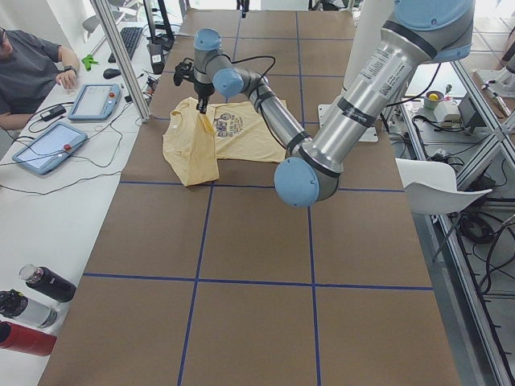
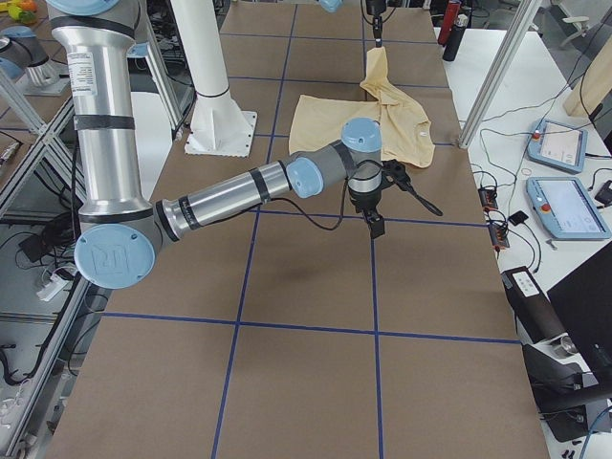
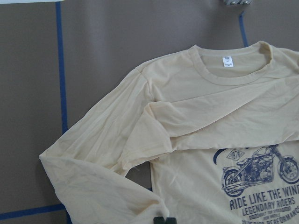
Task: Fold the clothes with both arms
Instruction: 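Lift the sleeve with the left gripper and fold it across the shirt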
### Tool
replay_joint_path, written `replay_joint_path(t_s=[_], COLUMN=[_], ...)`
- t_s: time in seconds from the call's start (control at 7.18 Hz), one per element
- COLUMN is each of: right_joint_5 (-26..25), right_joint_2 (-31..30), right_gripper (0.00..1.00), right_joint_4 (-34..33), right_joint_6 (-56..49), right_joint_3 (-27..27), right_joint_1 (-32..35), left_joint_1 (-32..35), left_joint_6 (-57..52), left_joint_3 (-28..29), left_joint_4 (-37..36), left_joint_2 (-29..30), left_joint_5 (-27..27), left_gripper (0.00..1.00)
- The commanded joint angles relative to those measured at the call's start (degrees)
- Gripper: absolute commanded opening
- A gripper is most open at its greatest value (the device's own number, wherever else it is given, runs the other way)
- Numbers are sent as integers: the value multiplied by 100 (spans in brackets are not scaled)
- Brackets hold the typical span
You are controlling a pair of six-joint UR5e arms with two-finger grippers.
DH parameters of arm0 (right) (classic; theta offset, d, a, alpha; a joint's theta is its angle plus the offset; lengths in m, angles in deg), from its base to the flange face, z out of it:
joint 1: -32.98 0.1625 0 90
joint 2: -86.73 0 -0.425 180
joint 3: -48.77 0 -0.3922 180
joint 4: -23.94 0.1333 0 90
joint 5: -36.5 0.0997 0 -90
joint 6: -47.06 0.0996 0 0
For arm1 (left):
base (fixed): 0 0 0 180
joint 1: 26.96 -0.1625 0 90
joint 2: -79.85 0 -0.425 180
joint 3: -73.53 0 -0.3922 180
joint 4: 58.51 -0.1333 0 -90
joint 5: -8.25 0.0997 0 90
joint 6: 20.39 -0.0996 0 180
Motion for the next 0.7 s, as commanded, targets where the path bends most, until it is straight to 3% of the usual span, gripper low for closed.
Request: replay_joint_path(t_s=[0.0, 0.28, 0.56], right_joint_5=[7, 7, 7], right_joint_2=[7, 7, -2], right_gripper=[100, 100, 100], right_joint_4=[4, -4, 4], right_joint_6=[9, 26, 26], right_joint_3=[26, 35, 35], right_joint_1=[0, 0, 0], left_joint_1=[-130, -349, -954], left_joint_6=[482, 693, 1132], left_joint_3=[1194, 2292, 3129], left_joint_4=[-37, -2, 425], left_joint_2=[1314, 2264, 2733], left_joint_5=[11, 150, 537], left_gripper=[0, 0, 0])
